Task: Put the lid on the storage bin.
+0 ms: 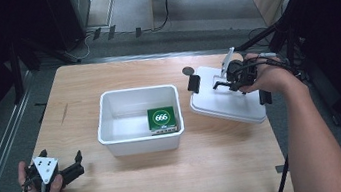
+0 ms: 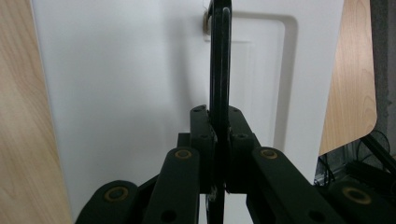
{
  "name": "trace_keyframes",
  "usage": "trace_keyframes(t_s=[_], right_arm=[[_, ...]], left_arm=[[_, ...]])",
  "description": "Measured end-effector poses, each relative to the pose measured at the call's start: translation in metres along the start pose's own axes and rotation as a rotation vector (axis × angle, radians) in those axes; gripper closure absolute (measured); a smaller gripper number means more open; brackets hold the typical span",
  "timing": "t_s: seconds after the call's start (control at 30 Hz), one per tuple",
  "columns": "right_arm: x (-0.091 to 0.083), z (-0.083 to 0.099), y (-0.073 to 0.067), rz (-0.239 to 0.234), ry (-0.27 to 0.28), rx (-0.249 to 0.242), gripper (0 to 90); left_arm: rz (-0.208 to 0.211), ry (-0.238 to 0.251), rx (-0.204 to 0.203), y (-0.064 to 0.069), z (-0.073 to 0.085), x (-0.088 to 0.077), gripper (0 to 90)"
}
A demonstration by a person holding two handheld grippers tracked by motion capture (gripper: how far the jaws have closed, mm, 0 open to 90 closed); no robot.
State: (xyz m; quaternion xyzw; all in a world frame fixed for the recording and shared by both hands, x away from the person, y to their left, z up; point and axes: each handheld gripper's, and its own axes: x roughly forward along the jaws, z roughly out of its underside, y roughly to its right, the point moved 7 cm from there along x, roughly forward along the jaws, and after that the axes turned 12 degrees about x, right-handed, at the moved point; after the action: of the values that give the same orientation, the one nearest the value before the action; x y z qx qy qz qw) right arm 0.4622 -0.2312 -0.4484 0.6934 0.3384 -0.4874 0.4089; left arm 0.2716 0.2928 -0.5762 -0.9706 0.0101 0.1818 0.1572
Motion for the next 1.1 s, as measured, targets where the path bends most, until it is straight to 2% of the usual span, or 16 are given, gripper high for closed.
trace_keyframes(t_s=[0.17, 0.37, 0.43, 0.77, 1.1], right_arm=[[-0.009, -0.004, -0.003, 0.002, -0.005, -0.013, 85.1], [-0.021, -0.013, -0.005, 0.012, 0.016, -0.026, 85.1], [-0.024, -0.015, -0.006, 0.000, 0.018, -0.023, 85.1], [-0.041, -0.028, -0.012, -0.001, 0.024, -0.043, 85.1], [-0.053, -0.045, -0.024, 0.000, 0.030, -0.074, 85.1]], left_arm=[[0.001, -0.004, 0.000, 0.000, 0.000, 0.000, 0.0], [0.003, -0.012, 0.002, 0.000, 0.000, 0.001, 0.0], [0.003, -0.012, -0.001, 0.000, 0.000, 0.001, 0.0], [0.008, -0.019, 0.003, 0.001, 0.000, 0.002, 0.0], [0.013, -0.014, 0.000, 0.001, 0.000, 0.002, 0.0]])
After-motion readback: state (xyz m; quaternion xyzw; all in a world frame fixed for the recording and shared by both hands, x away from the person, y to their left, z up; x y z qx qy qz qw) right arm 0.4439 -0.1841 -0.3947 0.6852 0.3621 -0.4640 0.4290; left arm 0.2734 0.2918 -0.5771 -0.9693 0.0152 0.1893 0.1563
